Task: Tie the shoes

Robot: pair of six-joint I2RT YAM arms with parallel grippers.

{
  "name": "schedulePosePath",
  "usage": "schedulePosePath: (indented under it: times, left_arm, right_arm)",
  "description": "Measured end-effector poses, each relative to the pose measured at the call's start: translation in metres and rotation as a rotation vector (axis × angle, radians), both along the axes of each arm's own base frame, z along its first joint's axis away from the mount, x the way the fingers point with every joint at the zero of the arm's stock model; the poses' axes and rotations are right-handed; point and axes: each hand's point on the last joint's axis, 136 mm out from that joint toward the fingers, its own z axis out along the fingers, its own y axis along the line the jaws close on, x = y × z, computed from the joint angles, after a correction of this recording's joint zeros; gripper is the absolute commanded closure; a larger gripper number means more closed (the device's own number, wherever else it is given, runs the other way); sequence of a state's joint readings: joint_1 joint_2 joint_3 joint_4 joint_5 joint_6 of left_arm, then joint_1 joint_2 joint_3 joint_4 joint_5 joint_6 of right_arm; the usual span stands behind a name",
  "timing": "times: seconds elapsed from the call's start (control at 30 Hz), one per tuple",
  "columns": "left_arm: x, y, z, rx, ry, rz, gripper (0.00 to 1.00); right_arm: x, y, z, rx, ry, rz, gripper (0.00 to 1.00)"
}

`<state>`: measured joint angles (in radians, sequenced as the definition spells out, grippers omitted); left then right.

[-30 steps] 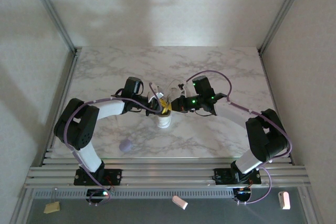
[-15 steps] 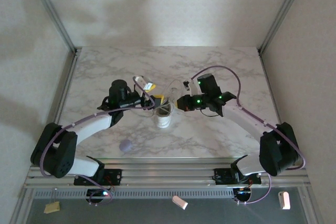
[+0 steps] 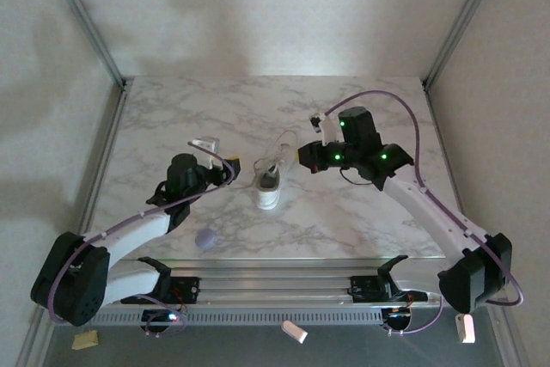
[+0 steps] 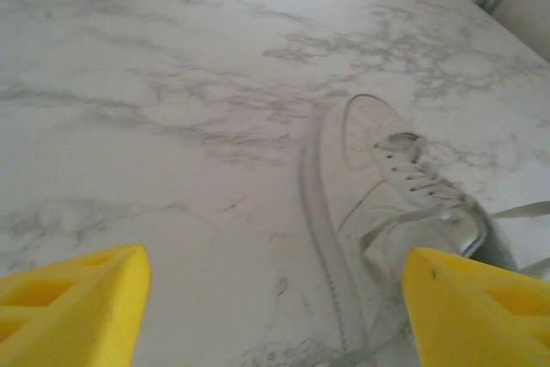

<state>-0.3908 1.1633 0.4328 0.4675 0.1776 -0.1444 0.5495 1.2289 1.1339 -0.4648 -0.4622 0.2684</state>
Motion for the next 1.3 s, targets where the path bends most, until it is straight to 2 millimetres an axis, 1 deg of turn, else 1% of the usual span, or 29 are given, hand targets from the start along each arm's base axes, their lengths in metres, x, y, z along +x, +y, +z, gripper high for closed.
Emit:
schedulePosePath:
  times: [0.1,0.2,0.27,0.37,0.53,0.6,0.7,0.8,0.97,1.0,1.1,1.13,1.3]
  left_arm:
    - [-0.015,0.008,-0.019,0.002,0.037,0.019,0.24]
    - [-0.029,0.013,-0.04,0.017,0.074,0.015,0.25]
    - [-0.034,0.014,-0.049,0.026,0.094,0.01,0.25]
    - [-0.034,0.01,-0.058,0.036,0.116,-0.004,0.25]
    - [-0.03,-0.004,-0.079,0.087,0.179,-0.057,0.24]
    - [-0.027,-0.011,-0.082,0.107,0.185,-0.084,0.23]
    - [-0.022,-0.022,-0.082,0.127,0.171,-0.141,0.22]
    - [-0.015,-0.032,-0.081,0.145,0.161,-0.188,0.22]
    - [-0.001,-0.049,-0.082,0.165,0.162,-0.261,0.26]
    - [0.0,-0.051,-0.082,0.166,0.165,-0.27,0.27]
    - [-0.001,-0.053,-0.083,0.169,0.17,-0.289,0.34]
    - [-0.001,-0.055,-0.083,0.171,0.171,-0.297,0.35]
    - [0.004,-0.068,-0.091,0.18,0.213,-0.371,0.35]
  right_arm:
    - [0.002,-0.007,0.018,0.004,-0.063,-0.034,1.0]
    - [0.003,-0.013,0.027,0.002,-0.101,-0.062,1.0]
    - [0.005,-0.017,0.03,-0.004,-0.12,-0.086,1.0]
    - [0.01,-0.024,0.034,-0.02,-0.149,-0.13,1.0]
    - [0.015,-0.037,0.042,-0.051,-0.187,-0.202,1.0]
    - [0.016,-0.04,0.047,-0.052,-0.2,-0.216,1.0]
    - [0.016,-0.041,0.053,-0.052,-0.214,-0.22,1.0]
    - [0.017,-0.042,0.054,-0.057,-0.217,-0.225,1.0]
    - [0.014,-0.045,0.052,-0.08,-0.207,-0.227,1.0]
    - [0.014,-0.046,0.053,-0.081,-0.209,-0.226,1.0]
    - [0.014,-0.045,0.059,-0.077,-0.224,-0.223,1.0]
    - [0.014,-0.045,0.061,-0.075,-0.226,-0.224,1.0]
    - [0.015,-0.045,0.06,-0.079,-0.228,-0.221,1.0]
